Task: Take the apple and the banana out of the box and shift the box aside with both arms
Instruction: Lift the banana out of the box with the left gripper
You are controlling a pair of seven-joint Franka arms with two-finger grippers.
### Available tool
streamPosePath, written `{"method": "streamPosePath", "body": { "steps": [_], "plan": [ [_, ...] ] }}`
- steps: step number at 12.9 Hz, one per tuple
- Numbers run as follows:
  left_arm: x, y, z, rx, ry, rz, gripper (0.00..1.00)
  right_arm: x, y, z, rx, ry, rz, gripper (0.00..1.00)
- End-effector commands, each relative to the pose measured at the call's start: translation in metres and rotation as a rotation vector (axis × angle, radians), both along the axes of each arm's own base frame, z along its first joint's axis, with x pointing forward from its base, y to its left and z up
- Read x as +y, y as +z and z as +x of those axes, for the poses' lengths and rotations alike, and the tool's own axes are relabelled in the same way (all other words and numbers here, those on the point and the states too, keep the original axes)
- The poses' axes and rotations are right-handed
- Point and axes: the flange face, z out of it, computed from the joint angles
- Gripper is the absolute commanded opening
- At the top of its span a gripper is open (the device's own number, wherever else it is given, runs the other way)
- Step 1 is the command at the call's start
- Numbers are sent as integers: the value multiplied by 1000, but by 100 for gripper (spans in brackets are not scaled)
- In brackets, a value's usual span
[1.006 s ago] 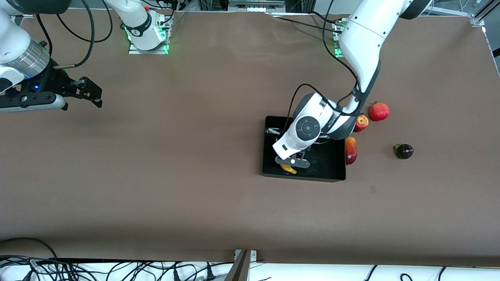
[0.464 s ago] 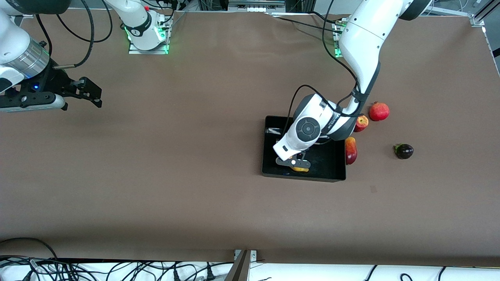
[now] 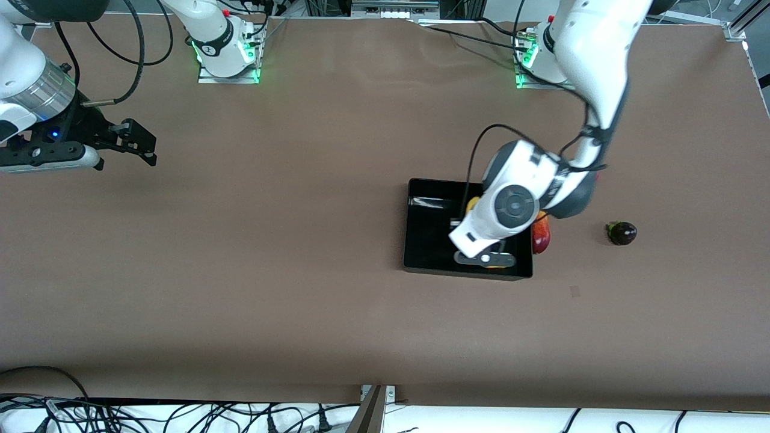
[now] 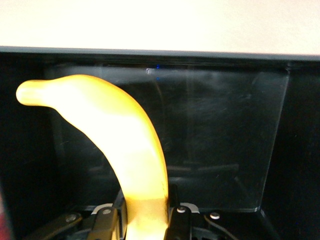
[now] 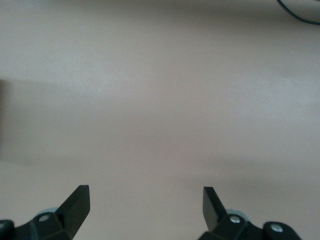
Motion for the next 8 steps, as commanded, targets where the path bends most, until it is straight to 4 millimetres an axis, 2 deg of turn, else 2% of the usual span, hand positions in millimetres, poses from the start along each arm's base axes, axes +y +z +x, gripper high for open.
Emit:
{"method": "streamPosePath", "body": {
  "steps": [1, 4, 5, 6, 8],
  "plan": [
    [53, 31, 16, 61, -54, 41, 0, 0, 4, 0, 0, -4, -3, 100],
    [124, 21, 29, 94, -189, 59, 0, 2, -9, 7, 12, 11, -4, 100],
    [150, 8, 30, 124, -235, 42, 0, 9, -11, 7, 17, 27, -7, 100],
    [177, -6, 29, 152, -287, 13, 0, 21, -11, 5, 18, 48, -6, 100],
    [217, -29, 32, 152, -327, -23, 0, 50, -17, 0, 34, 99, -12, 100]
  ]
}}
